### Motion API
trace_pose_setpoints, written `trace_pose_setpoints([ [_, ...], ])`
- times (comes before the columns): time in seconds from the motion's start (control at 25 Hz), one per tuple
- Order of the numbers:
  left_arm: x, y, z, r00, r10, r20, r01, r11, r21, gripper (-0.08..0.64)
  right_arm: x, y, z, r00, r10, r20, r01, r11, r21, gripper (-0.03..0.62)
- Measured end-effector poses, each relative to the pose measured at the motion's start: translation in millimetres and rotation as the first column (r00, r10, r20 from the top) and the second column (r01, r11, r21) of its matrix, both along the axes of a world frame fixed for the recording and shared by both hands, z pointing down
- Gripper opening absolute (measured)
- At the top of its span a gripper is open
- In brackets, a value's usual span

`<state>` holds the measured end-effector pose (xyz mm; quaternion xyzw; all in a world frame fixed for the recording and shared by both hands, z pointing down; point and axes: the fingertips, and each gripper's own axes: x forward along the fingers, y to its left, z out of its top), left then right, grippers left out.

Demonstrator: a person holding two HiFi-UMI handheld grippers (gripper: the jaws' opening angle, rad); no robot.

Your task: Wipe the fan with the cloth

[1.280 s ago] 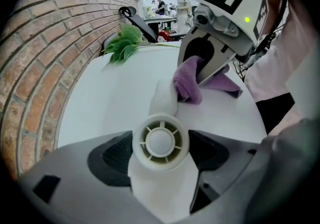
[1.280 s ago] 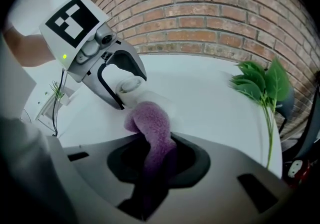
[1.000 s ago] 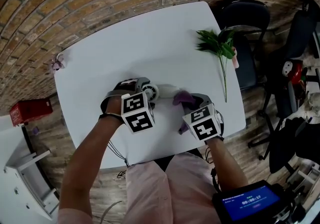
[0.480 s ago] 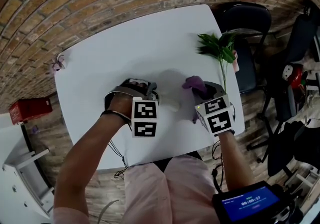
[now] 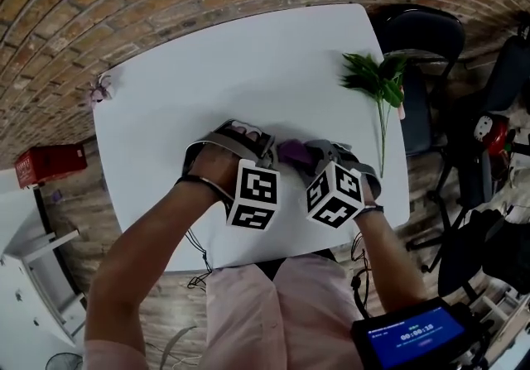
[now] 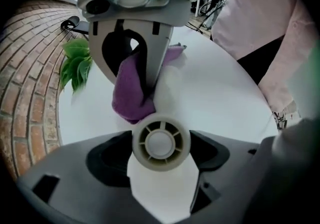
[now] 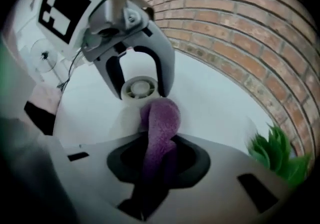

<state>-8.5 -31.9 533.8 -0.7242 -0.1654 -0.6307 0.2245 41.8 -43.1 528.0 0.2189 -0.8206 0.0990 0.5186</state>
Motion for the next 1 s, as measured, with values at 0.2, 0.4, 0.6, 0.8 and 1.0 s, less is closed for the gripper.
trace_pose_setpoints([
  [0.2,-0.9,1.0,2.3,1.000,0.023,0.015,-0.023,1.000,0.010,0.360,-4.3,12.9,0.0,0.925,-0.372,-0.081,0.377,0.925,0.045,0.078],
  [0.4,-0.2,1.1,4.5,0.999,0.026,0.019,-0.026,1.000,0.003,0.365,-2.2,21.7,-1.0,0.875,-0.475,-0.092,0.480,0.877,0.035,0.077],
  [0.6,-0.7,0.8,5.7,0.999,0.019,0.025,-0.019,1.000,-0.003,0.365,3.6,30.0,-2.2,0.863,-0.499,-0.077,0.501,0.865,0.012,0.077],
  [0.8,-1.5,0.4,6.8,1.000,0.008,0.025,-0.007,1.000,-0.007,0.367,12.0,38.5,-0.6,0.866,-0.495,-0.069,0.495,0.869,-0.011,0.077],
  [1.0,-1.2,-0.3,6.7,1.000,-0.005,0.026,0.006,1.000,-0.010,0.367,22.9,48.0,-0.2,0.881,-0.469,-0.059,0.468,0.883,-0.031,0.076],
])
